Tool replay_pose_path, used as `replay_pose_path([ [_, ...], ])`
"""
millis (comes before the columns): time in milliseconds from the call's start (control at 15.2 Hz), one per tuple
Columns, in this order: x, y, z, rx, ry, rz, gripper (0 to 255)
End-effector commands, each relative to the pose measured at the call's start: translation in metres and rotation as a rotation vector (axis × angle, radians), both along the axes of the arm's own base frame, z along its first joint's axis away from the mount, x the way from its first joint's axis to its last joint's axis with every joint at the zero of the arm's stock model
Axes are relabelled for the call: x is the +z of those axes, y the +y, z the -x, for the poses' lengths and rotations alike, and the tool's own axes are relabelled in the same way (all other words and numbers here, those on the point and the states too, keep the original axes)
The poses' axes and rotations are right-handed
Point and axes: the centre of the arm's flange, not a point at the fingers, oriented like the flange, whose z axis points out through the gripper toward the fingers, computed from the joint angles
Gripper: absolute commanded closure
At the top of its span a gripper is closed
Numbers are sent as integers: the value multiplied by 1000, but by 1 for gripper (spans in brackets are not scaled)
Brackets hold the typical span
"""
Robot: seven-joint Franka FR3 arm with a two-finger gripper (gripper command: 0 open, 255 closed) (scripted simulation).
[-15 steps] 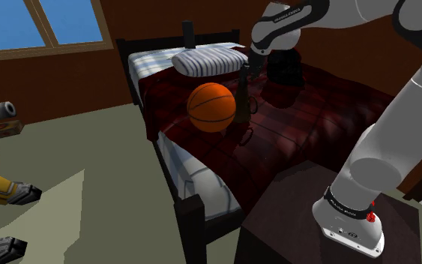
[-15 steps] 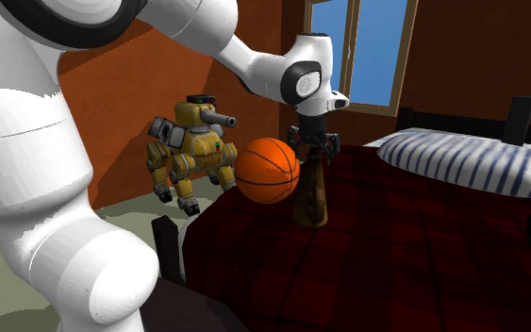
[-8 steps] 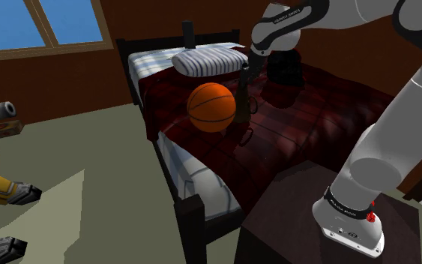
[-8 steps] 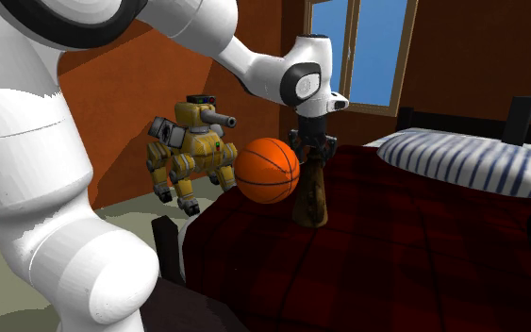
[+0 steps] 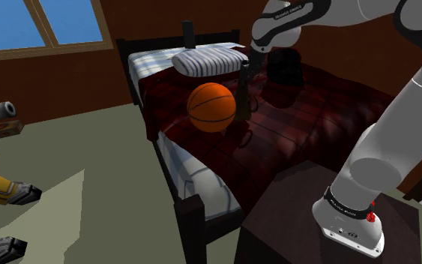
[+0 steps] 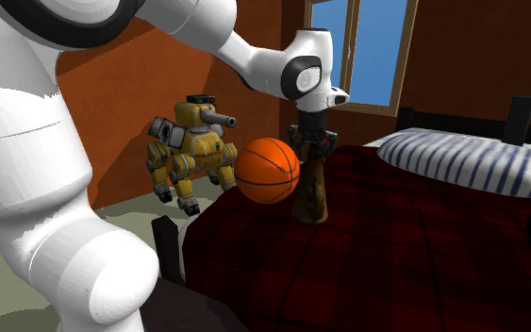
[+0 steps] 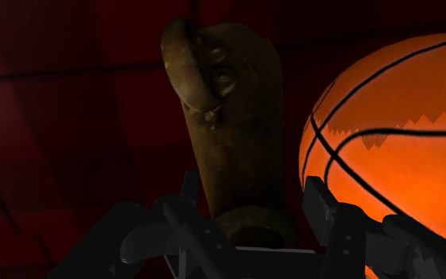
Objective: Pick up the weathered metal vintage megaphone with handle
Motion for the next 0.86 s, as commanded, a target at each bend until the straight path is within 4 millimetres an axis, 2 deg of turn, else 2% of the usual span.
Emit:
replay_pose_path([
  [0, 13, -1, 1, 0, -2, 1, 255],
  [660, 65, -1, 1, 0, -2, 1, 255],
  [792, 66, -1, 1, 0, -2, 1, 255],
])
